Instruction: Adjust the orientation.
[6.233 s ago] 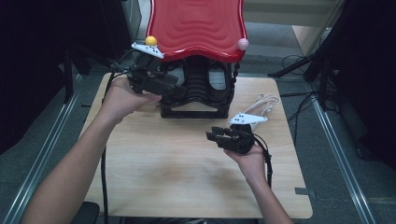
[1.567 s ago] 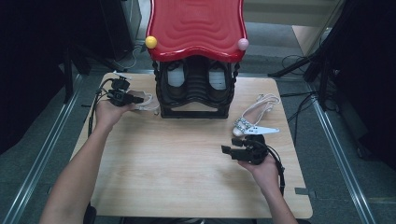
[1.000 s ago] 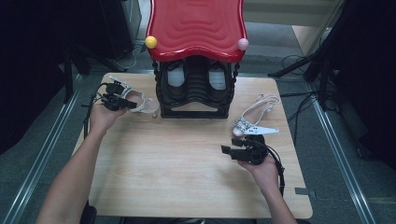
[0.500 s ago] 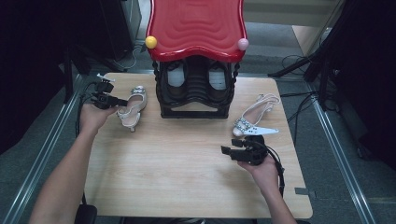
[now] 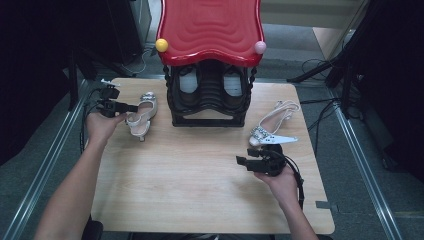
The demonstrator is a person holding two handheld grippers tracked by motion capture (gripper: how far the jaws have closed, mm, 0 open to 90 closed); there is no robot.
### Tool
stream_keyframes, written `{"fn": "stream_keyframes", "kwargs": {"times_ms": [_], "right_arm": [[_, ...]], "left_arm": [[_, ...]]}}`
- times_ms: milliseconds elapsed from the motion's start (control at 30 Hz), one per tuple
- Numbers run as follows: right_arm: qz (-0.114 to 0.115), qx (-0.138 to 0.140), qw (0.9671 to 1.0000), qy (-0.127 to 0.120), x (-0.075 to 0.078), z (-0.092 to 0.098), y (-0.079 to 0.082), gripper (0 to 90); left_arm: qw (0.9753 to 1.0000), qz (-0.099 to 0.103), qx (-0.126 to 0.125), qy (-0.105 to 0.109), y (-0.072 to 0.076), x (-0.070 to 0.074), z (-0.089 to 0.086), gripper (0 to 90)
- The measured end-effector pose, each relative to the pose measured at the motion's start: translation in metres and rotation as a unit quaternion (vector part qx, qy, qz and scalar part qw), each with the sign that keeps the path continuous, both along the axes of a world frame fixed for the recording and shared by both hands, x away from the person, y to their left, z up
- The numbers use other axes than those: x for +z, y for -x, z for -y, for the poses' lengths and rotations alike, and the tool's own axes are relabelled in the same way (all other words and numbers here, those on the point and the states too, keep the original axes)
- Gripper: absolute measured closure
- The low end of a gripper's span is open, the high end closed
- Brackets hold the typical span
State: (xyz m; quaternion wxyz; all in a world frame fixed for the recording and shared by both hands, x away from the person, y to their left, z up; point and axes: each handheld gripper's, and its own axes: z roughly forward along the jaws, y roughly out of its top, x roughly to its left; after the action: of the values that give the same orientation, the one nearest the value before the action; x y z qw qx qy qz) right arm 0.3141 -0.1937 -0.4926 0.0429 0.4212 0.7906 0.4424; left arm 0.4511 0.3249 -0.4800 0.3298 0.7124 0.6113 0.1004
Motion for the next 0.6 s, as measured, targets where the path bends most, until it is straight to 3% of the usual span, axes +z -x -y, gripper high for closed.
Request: {"fn": "stream_keyframes", "kwargs": {"times_ms": [167, 300, 333, 400, 533, 600], "right_arm": [[-0.002, -0.001, 1.0, 0.002, -0.001, 0.0, 0.0, 39.4], [-0.001, 0.0, 1.0, 0.003, -0.001, 0.001, -0.001, 39.4], [-0.002, -0.001, 1.0, 0.003, -0.001, 0.001, -0.001, 39.4], [-0.003, -0.001, 1.0, 0.002, -0.001, 0.001, -0.001, 39.4], [-0.003, -0.001, 1.0, 0.002, -0.001, 0.002, -0.002, 39.4], [-0.004, -0.001, 1.0, 0.002, -0.002, 0.002, -0.002, 39.4]], "left_arm": [[0.9998, -0.004, 0.016, 0.006, -0.002, -0.01, -0.003, 62.8], [0.9997, -0.009, 0.022, -0.008, -0.004, -0.014, -0.001, 64.2], [0.9993, -0.019, 0.023, -0.022, -0.005, -0.017, -0.001, 65.3], [0.9992, -0.023, 0.026, -0.02, -0.006, -0.021, -0.002, 67.2], [0.9993, -0.027, 0.026, 0.003, -0.006, -0.025, -0.003, 77.1], [0.9993, -0.027, 0.026, -0.002, -0.007, -0.025, 0.0, 82.7]]}}
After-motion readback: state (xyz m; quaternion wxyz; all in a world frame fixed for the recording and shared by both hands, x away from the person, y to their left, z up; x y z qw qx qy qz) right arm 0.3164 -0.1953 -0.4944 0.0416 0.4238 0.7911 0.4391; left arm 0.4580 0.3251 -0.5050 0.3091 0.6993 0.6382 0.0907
